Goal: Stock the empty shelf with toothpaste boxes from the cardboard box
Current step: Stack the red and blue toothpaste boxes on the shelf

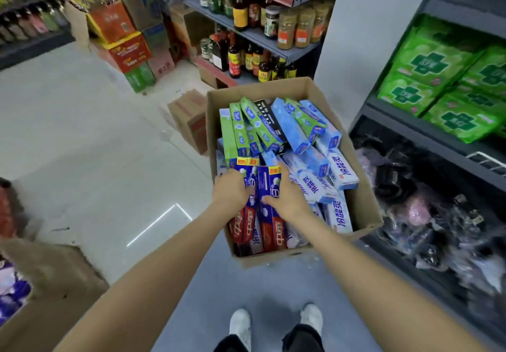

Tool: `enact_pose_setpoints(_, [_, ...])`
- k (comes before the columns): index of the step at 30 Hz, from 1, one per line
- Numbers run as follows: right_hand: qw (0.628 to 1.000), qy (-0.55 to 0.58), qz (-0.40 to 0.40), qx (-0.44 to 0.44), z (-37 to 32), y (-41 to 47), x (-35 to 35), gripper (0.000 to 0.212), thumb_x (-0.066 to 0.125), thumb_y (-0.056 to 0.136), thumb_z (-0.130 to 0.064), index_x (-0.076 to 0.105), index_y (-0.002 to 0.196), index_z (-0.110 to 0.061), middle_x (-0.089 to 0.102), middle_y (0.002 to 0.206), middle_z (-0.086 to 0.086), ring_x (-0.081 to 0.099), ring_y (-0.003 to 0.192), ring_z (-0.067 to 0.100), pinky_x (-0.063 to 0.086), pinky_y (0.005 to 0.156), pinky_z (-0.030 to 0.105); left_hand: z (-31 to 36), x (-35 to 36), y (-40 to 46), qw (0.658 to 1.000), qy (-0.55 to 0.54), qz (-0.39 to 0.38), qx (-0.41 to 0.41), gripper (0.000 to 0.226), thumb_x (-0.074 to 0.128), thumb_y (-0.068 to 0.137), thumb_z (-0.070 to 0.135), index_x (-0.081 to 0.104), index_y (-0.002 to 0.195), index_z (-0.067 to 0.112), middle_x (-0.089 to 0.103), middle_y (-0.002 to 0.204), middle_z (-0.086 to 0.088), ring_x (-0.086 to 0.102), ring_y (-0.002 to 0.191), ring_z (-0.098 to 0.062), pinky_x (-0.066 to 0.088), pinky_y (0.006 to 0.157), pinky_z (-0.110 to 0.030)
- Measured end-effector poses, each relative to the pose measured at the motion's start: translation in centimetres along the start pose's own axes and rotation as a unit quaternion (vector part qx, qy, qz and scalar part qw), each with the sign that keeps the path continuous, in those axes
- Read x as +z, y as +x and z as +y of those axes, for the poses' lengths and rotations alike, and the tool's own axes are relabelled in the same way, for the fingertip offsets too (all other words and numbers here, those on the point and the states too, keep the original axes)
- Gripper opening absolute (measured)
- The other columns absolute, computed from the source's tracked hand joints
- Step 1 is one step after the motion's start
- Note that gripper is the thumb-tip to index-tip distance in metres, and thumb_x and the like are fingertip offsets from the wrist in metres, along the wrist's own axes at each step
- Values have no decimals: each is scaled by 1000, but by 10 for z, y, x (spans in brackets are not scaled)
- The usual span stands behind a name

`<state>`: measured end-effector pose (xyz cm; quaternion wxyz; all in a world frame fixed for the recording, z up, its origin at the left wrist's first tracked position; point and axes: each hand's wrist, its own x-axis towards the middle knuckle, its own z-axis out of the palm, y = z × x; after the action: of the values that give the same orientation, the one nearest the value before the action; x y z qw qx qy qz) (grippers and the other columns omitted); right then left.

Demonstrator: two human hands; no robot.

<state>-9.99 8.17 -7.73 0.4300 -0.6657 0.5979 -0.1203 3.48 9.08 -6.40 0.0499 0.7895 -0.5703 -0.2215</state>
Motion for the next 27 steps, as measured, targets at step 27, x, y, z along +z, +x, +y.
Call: enact_pose_setpoints(27, [854, 267, 445, 37, 227, -280, -407, 23, 63, 88, -14, 53, 109, -16, 64, 87, 6, 60, 66, 12, 46, 59, 25, 466, 39, -151, 820, -389, -124, 401, 32, 67, 87, 19, 63, 119, 17, 67, 97, 6, 56, 67, 16, 46, 74, -11])
